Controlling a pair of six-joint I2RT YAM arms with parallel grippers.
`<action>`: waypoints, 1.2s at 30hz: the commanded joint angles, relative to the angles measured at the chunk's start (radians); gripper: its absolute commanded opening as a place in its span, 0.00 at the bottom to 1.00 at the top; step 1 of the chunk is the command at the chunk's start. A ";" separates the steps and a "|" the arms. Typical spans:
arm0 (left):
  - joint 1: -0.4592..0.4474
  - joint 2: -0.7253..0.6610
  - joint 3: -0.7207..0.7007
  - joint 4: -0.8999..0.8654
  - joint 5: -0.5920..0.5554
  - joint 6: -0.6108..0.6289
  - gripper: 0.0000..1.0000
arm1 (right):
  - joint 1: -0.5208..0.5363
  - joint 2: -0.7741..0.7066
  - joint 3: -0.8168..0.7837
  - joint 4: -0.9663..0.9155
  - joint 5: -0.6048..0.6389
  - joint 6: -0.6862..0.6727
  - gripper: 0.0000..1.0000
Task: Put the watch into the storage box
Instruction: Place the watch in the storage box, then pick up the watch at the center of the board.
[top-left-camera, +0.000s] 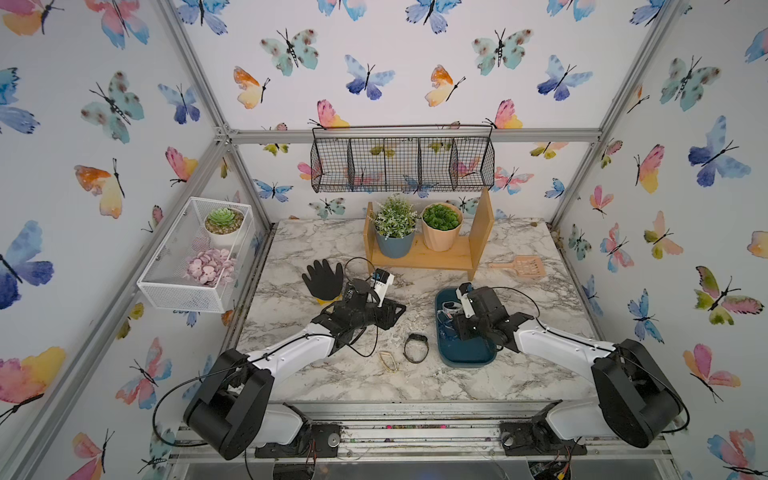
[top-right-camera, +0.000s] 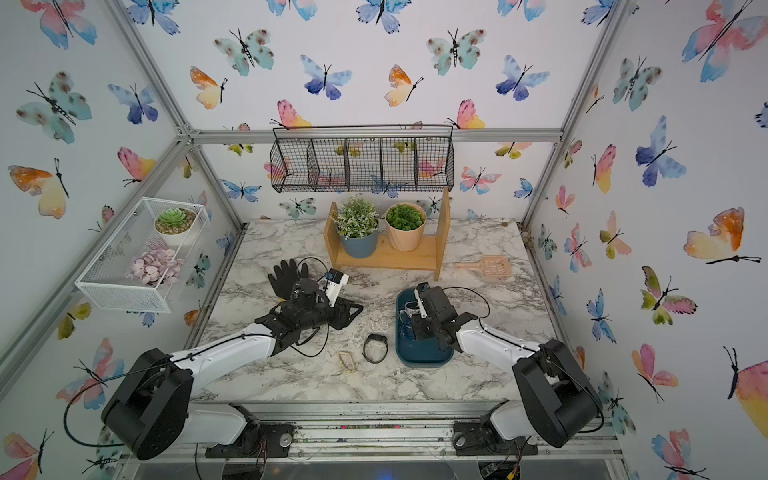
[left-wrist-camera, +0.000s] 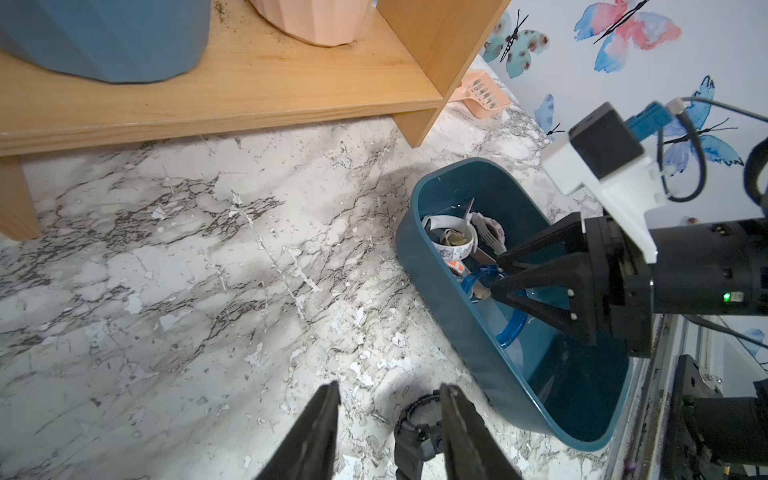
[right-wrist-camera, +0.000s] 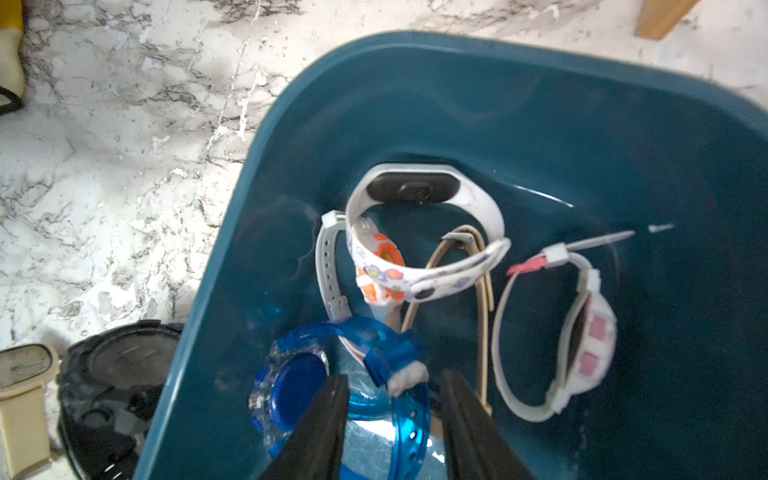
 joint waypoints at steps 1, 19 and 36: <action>0.019 -0.012 0.021 -0.035 -0.043 -0.009 0.45 | 0.010 -0.033 0.027 -0.022 0.021 -0.014 0.45; 0.292 -0.125 -0.056 -0.127 -0.036 -0.103 0.46 | 0.319 0.050 0.159 0.066 -0.082 -0.197 0.50; 0.358 -0.152 -0.113 -0.128 -0.015 -0.098 0.46 | 0.508 0.295 0.262 0.089 -0.052 -0.186 0.48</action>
